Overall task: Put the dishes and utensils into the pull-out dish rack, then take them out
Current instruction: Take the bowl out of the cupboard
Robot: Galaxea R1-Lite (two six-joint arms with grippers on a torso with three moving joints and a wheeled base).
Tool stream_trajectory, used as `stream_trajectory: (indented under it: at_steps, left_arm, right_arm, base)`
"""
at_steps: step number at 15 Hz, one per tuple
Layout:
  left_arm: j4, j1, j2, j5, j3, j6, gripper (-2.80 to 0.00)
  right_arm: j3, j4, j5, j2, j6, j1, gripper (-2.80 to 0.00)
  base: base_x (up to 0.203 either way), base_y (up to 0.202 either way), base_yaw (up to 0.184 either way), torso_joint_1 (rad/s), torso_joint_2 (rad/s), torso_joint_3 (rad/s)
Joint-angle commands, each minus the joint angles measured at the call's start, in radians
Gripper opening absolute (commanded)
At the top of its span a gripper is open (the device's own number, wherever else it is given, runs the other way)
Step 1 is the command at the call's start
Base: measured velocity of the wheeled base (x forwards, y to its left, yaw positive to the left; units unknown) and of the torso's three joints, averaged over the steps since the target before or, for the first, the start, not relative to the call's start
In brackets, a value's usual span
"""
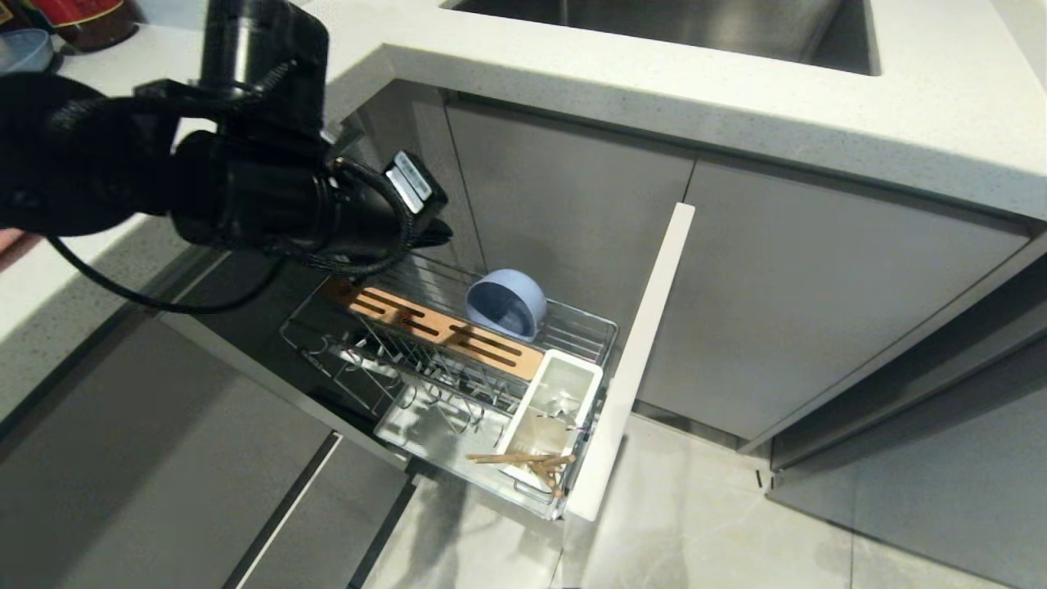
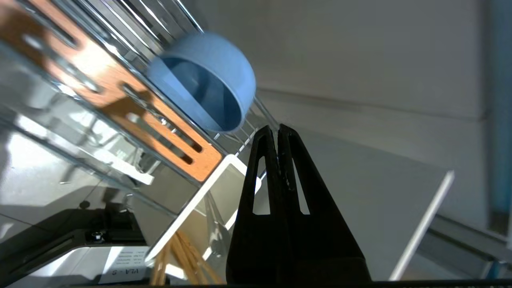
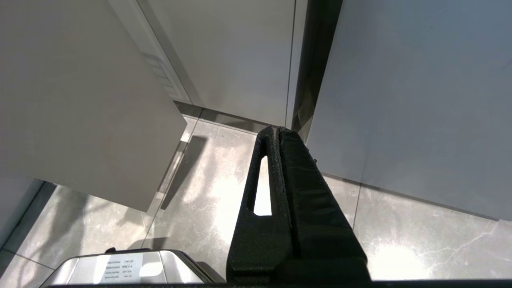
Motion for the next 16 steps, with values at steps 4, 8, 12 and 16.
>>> stream_trajectory:
  at_steps: [4,8,12,16]
  left_arm:
    - [-0.03,-0.03,0.19,0.021,-0.01,-0.003,-2.8]
    - [-0.064,-0.035,0.24,0.063,-0.02,0.01,0.0]
    - [-0.117,-0.034,0.25,0.07,-0.027,0.009,0.0]
    - [-0.15,-0.036,0.298,0.066,-0.076,0.011,0.0]
  right_arm:
    - [0.0,0.0,0.0,-0.004,0.0,0.0,-2.8]
    - [0.0,0.0,0.0,-0.004,0.0,0.0,-2.8]
    - [0.0,0.0,0.0,-0.004,0.0,0.0,-2.8]
    - [0.0,0.0,0.0,-0.004,0.0,0.0,-2.8]
  base:
    - [0.0,0.0,0.0,0.0,0.0,0.0]
    - [0.0,0.0,0.0,0.0,0.0,0.0]
    - [0.0,0.0,0.0,0.0,0.0,0.0]
    - [0.0,0.0,0.0,0.0,0.0,0.0]
